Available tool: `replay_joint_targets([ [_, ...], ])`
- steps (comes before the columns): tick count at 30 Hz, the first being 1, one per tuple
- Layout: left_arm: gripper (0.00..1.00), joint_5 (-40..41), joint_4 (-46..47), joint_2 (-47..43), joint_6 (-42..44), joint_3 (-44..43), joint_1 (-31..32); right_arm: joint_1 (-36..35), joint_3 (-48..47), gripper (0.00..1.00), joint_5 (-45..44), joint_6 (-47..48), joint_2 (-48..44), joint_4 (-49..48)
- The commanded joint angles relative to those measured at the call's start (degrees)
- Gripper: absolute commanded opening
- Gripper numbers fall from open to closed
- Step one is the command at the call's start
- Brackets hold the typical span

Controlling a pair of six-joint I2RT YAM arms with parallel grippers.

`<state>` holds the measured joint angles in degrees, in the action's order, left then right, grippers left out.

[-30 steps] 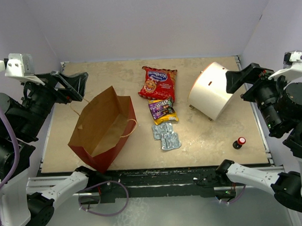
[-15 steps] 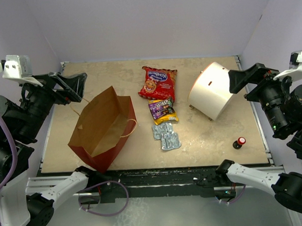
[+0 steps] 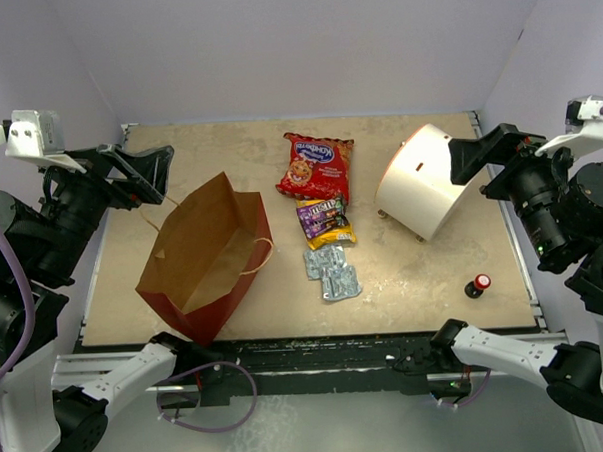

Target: Take the snacks out of the paper bag

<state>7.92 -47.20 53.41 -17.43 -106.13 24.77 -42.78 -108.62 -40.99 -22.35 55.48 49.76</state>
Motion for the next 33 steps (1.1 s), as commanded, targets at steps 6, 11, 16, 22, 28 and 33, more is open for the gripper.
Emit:
replay_joint_targets([
  [6, 0.99, -0.1, 3.6, 0.6, 0.4, 0.2, -0.3, 0.0, 0.3, 1.00, -0.4, 0.8, 0.2, -3.6],
  [11, 0.99, -0.6, 4.0, 1.1, 0.9, 0.1, -0.2, 0.0, 1.0, 1.00, -0.3, 1.0, -0.4, -4.6],
  [16, 0.99, -0.9, 4.1, 1.3, 1.3, 0.1, -0.3, 0.0, 2.1, 1.00, -0.2, 1.5, -1.1, -6.1],
  [22, 0.99, -0.9, 4.3, 1.5, 2.2, 0.0, -0.2, 0.0, 2.3, 1.00, 0.1, 1.9, -1.3, -7.0],
  [28, 0.99, -1.0, 4.3, 1.4, 2.4, 0.1, -0.3, 0.1, 2.1, 1.00, 1.0, 2.7, -0.9, -7.2],
  [33, 0.99, -1.2, 4.3, 1.5, 2.5, 0.3, -0.2, 0.0, 2.2, 1.00, 0.9, 2.7, -0.7, -7.2],
])
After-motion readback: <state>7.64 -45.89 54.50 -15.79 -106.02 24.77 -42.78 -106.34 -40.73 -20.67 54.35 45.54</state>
